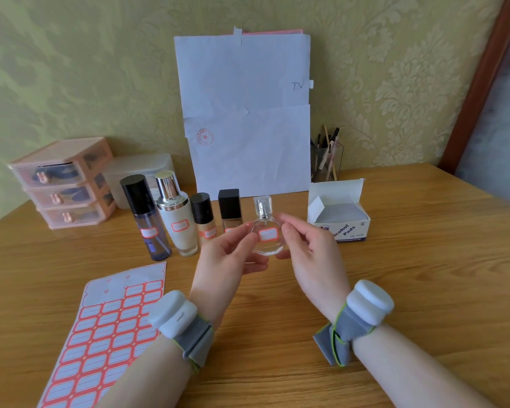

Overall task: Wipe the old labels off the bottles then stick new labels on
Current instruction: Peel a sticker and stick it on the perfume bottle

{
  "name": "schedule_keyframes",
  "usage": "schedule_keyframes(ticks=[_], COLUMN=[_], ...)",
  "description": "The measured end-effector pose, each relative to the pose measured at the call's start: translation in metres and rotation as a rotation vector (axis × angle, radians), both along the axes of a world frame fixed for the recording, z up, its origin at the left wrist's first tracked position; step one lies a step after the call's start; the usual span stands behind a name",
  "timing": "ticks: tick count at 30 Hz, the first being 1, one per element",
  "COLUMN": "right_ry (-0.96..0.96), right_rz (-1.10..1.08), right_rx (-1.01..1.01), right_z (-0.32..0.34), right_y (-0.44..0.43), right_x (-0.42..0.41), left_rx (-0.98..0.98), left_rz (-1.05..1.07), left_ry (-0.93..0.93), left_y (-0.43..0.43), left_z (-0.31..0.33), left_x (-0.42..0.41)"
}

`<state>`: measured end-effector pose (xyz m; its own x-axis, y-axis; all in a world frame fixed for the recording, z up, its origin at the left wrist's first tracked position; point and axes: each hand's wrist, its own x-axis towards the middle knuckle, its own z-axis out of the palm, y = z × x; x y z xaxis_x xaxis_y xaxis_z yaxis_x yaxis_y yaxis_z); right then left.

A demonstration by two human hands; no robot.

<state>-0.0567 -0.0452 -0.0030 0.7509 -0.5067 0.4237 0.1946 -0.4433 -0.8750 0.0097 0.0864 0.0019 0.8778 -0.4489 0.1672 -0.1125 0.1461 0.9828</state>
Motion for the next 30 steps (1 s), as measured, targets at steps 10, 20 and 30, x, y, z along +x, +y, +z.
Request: schedule_keyframes(ticks=[10, 20, 30], right_ry=[0.178, 0.281, 0.316], right_rz=[0.061, 0.006, -0.035], right_rx=[-0.181, -0.335, -0.374], right_z=[0.0, -0.007, -0.008], right_y=[-0.015, -0.019, -0.025], right_x=[0.0, 0.015, 0.029], left_rx=[0.485, 0.683, 1.011], left_rz=[0.088, 0.153, 0.283], left_ry=[-0.377, -0.43, -0.587], left_y=[0.002, -0.01, -0.012], left_z=[-0.001, -0.013, -0.007], left_x=[0.017, 0.029, 0.038])
